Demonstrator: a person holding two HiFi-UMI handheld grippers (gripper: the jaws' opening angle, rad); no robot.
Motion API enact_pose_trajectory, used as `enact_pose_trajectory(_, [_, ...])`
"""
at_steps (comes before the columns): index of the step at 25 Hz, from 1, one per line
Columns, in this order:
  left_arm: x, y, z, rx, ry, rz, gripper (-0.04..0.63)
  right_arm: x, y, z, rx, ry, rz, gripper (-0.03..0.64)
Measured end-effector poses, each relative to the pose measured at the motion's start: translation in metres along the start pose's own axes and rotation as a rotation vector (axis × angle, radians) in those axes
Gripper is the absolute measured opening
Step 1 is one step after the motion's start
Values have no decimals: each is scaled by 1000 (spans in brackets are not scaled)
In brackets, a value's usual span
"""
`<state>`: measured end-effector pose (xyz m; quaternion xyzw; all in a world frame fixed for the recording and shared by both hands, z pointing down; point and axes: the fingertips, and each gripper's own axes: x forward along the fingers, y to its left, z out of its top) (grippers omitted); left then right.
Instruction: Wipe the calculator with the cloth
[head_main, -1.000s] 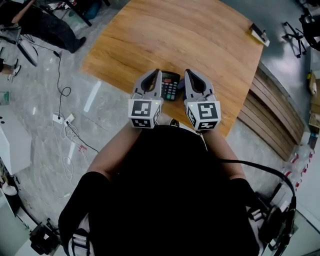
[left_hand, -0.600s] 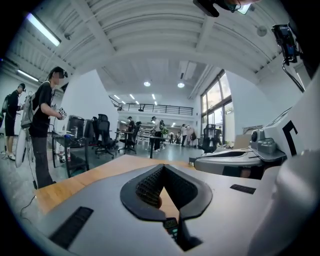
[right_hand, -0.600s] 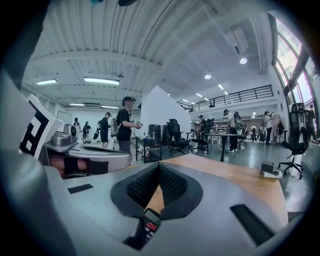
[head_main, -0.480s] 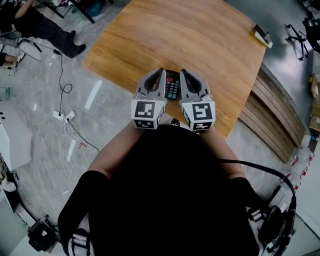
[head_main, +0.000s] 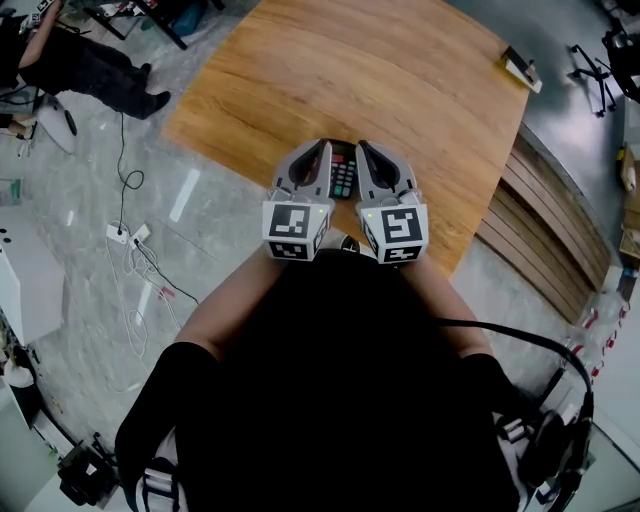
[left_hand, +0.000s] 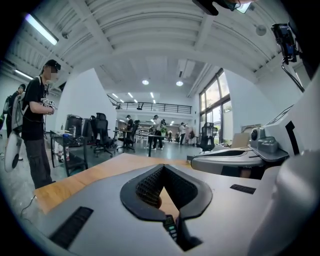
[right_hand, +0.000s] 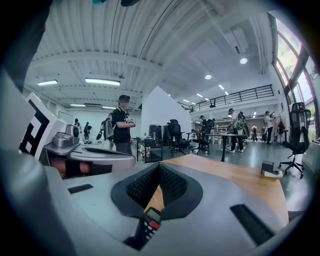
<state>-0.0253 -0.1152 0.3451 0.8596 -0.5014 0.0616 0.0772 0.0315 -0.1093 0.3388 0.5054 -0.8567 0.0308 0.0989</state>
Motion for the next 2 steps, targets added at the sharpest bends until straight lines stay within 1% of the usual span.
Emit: enact_pose_trajectory(2, [-1,-1,-1,0,3,-2,6,-1,2,0,-1,-3,1,15])
